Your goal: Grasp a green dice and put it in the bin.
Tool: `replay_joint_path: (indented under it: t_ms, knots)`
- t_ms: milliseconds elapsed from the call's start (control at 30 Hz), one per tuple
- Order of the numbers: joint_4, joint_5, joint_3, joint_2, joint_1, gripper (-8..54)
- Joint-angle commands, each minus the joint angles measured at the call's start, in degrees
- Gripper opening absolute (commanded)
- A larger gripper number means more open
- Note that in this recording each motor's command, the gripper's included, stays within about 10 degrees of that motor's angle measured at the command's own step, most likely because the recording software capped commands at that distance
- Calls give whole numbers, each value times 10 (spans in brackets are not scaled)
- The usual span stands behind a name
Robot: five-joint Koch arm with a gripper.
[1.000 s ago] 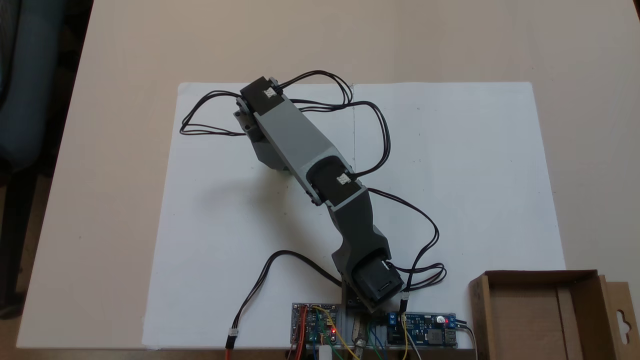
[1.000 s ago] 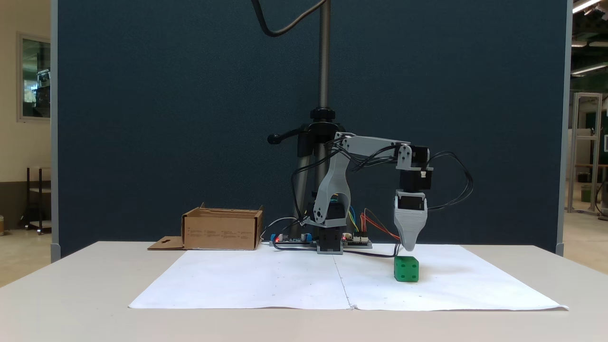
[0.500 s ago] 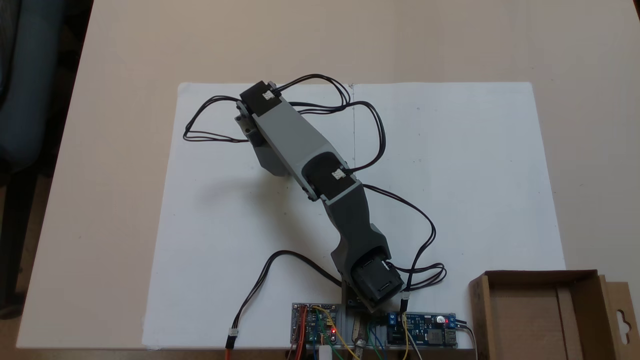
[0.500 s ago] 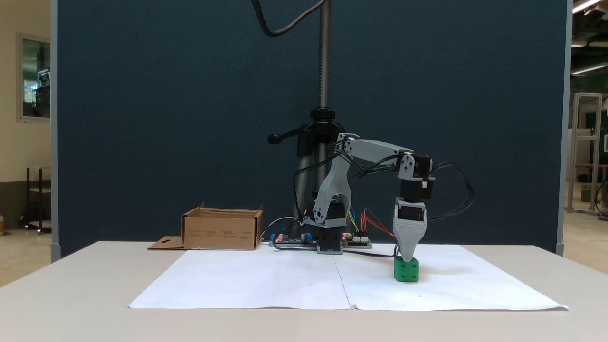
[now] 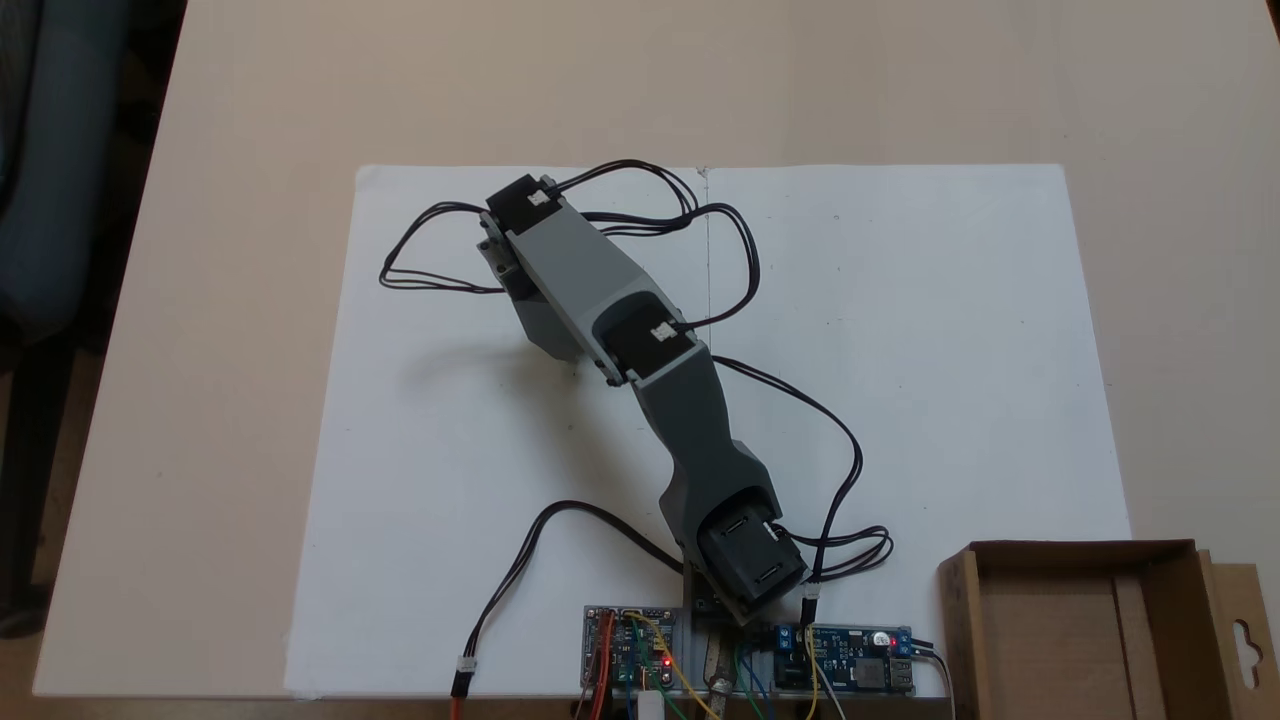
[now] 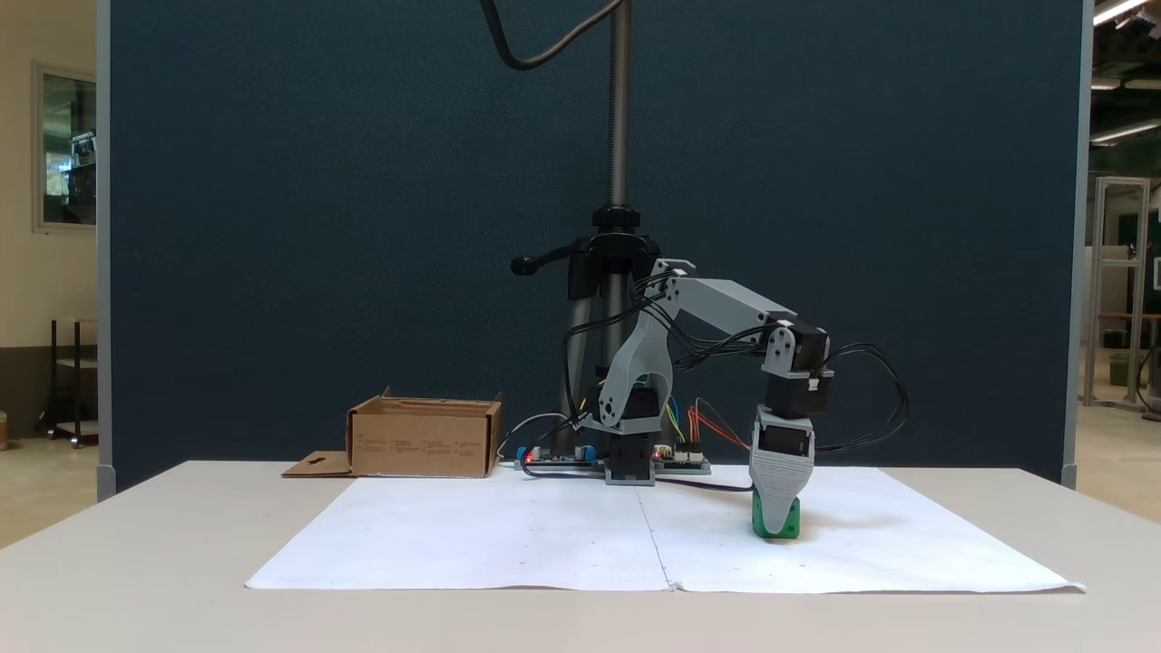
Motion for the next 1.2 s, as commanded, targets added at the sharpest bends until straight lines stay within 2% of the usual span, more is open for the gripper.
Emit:
replay_joint_path:
  t_ms: [0,433,567,833,1000,1167]
  knots:
    - [-14,47,-2,8,-7,439]
    - [-18,47,15,3,-5,431]
    - [-18,47,16,2,-5,410]
    - [-19,47,19,3,-7,294]
    - [-25,47,19,3,-6,127]
    - [-34,47,19,3,-5,118]
